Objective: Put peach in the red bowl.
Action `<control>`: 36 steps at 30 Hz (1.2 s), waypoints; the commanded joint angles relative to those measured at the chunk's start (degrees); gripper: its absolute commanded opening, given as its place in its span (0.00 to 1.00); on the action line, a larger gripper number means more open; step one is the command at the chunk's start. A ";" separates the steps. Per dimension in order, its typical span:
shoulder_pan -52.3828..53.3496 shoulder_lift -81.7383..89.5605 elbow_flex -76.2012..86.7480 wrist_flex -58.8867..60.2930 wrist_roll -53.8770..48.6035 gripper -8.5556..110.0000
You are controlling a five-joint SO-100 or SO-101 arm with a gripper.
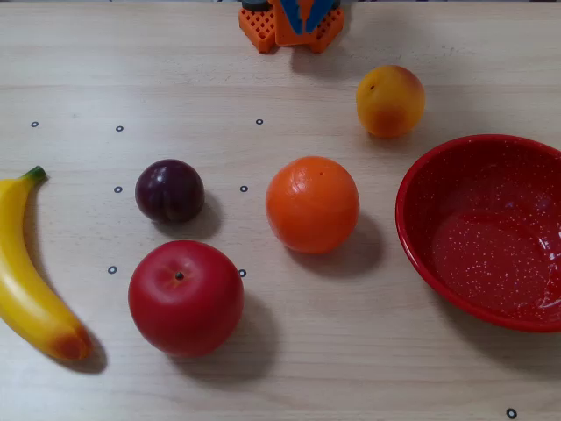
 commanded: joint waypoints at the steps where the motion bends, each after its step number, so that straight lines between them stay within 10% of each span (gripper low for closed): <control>1: -2.55 -0.79 -6.59 1.76 2.99 0.07; 15: -4.66 -3.25 -2.90 7.29 1.05 0.40; 36: -15.91 -13.89 3.16 -1.49 0.97 0.45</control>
